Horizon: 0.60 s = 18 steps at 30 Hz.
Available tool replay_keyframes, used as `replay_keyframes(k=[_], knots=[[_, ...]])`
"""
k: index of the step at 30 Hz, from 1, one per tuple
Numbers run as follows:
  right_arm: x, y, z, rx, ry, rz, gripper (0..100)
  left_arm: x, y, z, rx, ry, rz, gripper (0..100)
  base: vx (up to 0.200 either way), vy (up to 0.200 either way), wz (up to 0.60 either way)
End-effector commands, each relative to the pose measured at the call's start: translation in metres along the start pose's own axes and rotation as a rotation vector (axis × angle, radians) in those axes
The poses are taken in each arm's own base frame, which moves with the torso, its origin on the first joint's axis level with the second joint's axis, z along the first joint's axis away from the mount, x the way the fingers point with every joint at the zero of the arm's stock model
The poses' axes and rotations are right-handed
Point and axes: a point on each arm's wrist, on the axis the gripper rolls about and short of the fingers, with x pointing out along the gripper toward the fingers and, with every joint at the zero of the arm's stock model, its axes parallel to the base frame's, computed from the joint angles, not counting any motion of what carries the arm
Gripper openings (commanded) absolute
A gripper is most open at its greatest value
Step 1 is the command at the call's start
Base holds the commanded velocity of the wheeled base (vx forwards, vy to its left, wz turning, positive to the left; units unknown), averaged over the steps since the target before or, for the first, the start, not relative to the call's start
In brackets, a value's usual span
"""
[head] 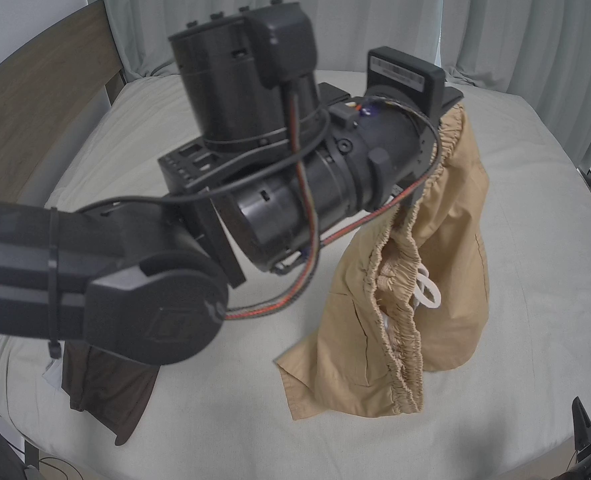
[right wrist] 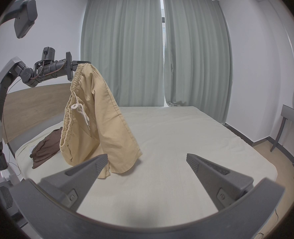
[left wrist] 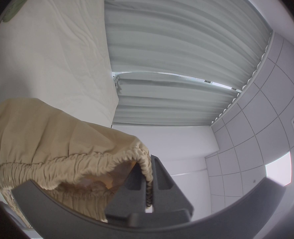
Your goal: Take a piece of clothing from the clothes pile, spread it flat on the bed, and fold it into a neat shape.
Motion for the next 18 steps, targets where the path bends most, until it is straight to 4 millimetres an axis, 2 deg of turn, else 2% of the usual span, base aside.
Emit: replay_keyframes(k=[1, 4, 7, 10, 18], knots=[[0.0, 0.0, -0.005, 0.0, 0.0, 0.0, 100, -0.018, -0.003, 0.023, 0.007, -0.051, 0.019, 0, 0.0, 0.0, 0.0], [0.0, 0.0, -0.005, 0.0, 0.0, 0.0, 100, -0.031, 0.027, 0.033, 0.021, -0.069, 0.11, 0, 0.0, 0.0, 0.0], [0.0, 0.0, -0.005, 0.0, 0.0, 0.0, 100, -0.042, 0.044, 0.041, 0.031, -0.083, 0.122, 0, 0.0, 0.0, 0.0], [0.0, 0.0, -0.005, 0.0, 0.0, 0.0, 100, -0.053, 0.057, 0.046, 0.061, -0.085, 0.121, 0, 0.0, 0.0, 0.0], [0.0, 0.0, -0.005, 0.0, 0.0, 0.0, 100, -0.089, 0.081, 0.04, 0.242, -0.04, 0.121, 0, 0.0, 0.0, 0.0]])
